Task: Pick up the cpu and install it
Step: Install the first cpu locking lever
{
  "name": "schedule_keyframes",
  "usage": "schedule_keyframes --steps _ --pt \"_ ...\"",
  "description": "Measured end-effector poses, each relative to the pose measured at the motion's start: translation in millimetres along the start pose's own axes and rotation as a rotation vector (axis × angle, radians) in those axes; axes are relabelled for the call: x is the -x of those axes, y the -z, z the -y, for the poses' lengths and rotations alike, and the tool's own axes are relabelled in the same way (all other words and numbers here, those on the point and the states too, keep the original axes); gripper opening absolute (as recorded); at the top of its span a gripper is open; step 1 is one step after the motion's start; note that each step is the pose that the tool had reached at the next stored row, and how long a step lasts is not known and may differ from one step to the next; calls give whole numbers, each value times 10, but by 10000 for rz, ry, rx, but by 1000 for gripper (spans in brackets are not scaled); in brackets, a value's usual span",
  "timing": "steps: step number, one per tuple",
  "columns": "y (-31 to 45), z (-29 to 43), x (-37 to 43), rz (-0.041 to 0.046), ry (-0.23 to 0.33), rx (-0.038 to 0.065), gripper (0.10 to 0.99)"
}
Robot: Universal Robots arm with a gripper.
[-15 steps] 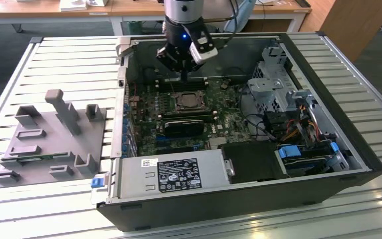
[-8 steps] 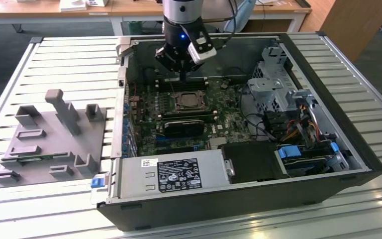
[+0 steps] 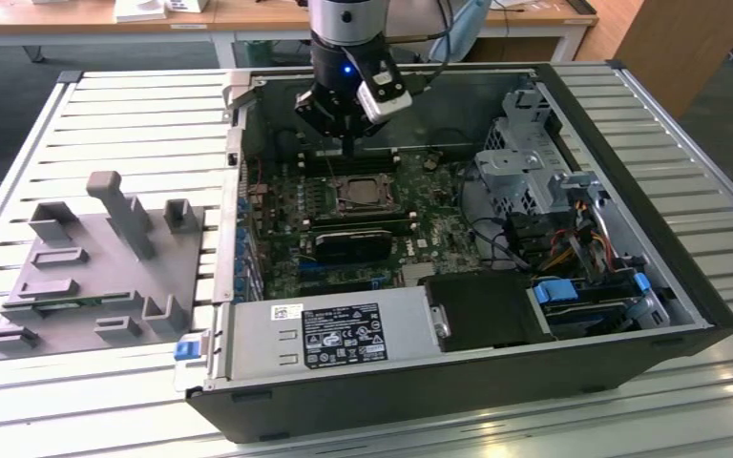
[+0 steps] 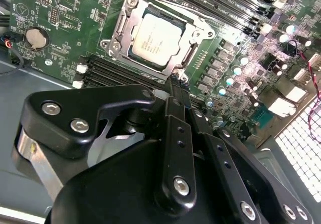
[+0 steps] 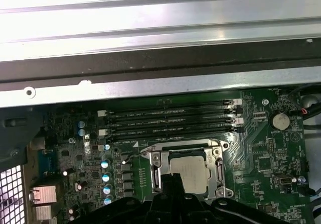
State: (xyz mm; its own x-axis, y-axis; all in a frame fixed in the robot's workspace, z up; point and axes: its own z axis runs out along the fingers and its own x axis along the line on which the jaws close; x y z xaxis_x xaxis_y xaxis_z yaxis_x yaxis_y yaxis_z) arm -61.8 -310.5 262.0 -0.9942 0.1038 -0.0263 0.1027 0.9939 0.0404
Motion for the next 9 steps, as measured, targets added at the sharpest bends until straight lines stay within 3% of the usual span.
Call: schedule_keyframes --steps 9 --pt "-1 5 -46 -1 -1 0 106"
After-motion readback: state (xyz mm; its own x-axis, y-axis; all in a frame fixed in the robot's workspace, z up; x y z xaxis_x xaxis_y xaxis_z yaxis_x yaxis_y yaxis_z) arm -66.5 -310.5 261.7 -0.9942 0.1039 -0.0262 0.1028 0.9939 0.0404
